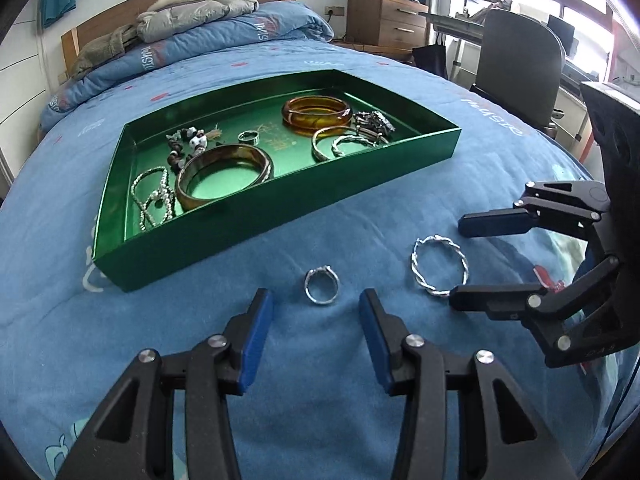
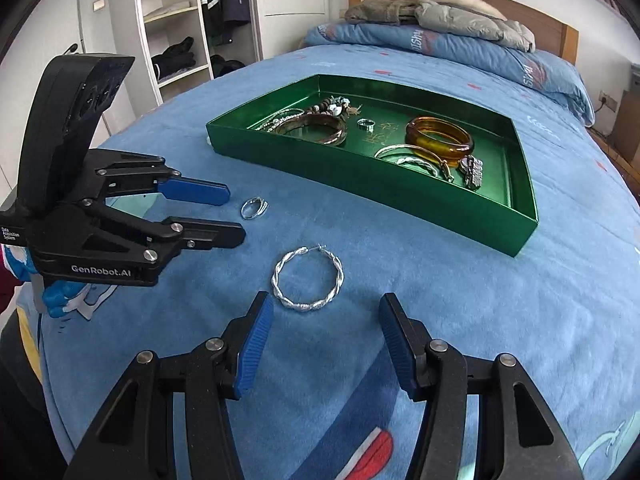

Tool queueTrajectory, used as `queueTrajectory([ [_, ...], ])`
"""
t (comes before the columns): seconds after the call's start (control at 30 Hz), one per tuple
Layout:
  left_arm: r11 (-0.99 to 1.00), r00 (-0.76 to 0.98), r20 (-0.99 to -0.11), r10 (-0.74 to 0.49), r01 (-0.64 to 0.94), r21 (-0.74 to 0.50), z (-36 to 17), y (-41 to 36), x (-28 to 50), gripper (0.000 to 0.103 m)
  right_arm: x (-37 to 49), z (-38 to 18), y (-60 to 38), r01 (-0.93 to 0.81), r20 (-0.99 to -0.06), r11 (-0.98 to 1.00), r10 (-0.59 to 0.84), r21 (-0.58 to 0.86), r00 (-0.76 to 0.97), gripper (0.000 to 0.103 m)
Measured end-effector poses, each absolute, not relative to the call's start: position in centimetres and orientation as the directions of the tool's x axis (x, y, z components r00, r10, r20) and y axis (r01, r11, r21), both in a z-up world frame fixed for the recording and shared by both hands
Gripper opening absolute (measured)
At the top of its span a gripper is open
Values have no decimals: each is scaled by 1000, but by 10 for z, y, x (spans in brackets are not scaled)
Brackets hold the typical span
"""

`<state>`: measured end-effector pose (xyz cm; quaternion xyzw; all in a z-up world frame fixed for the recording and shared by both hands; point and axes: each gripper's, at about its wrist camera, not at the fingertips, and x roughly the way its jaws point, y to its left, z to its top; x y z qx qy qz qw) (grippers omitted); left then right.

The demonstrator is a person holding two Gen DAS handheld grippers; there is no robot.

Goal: Organize jewelry
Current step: 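Grasp the small silver ring with the left tool while the right tool grasps the twisted silver hoop, then carry the ring and twisted hoop into the green tray and open both tools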

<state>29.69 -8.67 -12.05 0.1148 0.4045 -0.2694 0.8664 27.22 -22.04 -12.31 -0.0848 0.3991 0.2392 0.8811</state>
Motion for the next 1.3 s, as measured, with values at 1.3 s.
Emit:
queueTrajectory([
  [1.3,859,595,-697,-400,508,-59,-49,-77,182,17,167,-52,-225,-346,-666,938,267,15,696,39],
])
